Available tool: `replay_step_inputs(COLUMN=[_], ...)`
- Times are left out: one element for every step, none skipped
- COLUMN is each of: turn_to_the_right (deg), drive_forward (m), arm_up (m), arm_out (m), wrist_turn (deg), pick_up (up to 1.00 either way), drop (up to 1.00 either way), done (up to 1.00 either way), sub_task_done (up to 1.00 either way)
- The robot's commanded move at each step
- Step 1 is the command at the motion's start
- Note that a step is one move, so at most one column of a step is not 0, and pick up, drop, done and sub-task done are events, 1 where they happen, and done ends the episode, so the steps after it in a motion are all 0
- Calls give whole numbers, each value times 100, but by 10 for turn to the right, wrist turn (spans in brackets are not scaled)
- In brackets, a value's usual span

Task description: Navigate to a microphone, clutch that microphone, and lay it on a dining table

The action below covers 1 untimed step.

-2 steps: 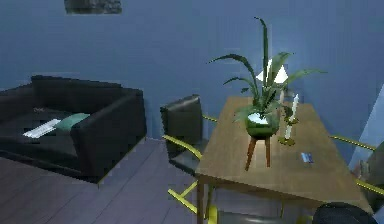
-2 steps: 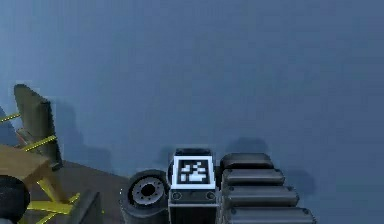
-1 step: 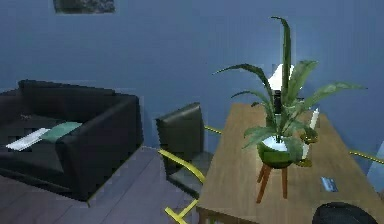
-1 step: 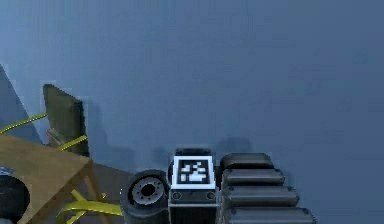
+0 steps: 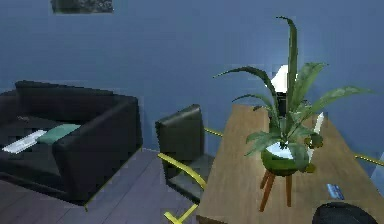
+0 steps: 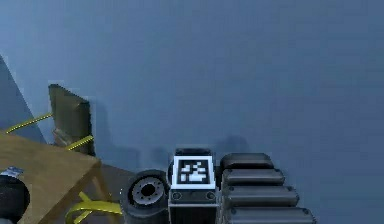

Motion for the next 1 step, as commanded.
replay_step_inputs(turn_to_the_right=[450], drive_forward=[0], arm_up=[0], arm_out=[0], wrist_turn=[0], pick_up=[0], drop=[0], done=[0], sub_task_done=[0])
